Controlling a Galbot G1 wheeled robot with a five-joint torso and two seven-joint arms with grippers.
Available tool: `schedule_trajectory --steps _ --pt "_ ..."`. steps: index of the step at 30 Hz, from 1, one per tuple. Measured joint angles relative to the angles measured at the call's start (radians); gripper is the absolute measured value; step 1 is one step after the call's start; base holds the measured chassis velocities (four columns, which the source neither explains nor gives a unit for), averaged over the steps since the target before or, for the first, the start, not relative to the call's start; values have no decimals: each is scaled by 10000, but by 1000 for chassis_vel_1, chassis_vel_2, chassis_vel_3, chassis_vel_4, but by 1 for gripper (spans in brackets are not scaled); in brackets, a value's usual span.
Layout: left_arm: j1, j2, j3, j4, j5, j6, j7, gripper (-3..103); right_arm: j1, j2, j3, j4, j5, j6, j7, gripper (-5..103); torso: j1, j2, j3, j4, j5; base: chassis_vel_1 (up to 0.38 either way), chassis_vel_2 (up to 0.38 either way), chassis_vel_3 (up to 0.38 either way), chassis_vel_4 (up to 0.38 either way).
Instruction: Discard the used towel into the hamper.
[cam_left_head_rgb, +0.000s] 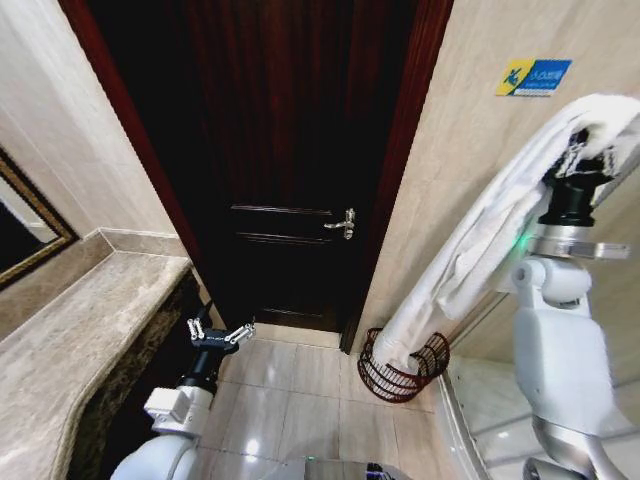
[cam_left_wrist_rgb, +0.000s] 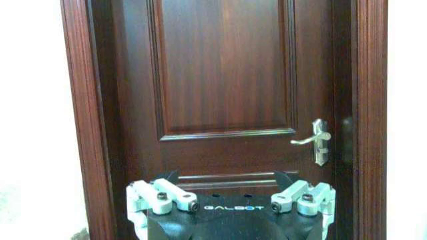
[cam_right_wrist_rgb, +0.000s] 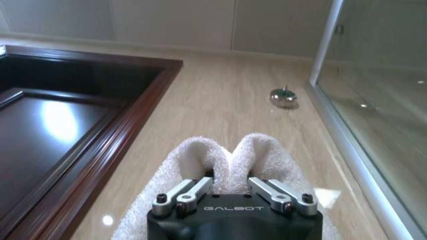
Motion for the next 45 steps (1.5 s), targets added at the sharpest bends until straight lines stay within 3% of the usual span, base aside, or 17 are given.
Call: schedule_trajectory --steps 22,45 --pt "0 0 0 0 0 0 0 93 -615 13 303 -353 48 388 -376 11 0 0 0 -1 -1 0 0 0 0" --pt "0 0 0 0 0 0 0 93 193 -253 615 -2280 58 945 -670 11 0 0 0 1 1 0 0 0 0"
